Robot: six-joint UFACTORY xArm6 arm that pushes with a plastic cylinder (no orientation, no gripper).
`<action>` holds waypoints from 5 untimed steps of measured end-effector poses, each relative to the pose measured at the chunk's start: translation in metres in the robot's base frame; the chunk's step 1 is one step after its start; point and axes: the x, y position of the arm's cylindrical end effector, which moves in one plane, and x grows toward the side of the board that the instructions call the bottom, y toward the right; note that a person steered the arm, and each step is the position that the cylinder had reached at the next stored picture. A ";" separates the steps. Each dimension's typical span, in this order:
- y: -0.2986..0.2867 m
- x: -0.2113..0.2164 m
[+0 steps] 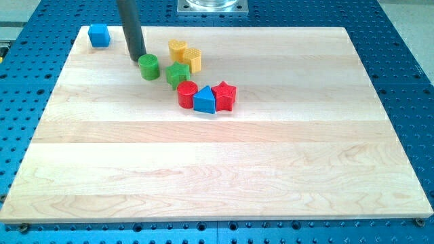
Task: Slightly move the heart to the right
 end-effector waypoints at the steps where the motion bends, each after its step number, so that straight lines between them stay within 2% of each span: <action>1: 0.063 -0.016; 2: 0.097 -0.055; 3: 0.047 -0.060; 4: 0.042 -0.110; 5: 0.074 -0.111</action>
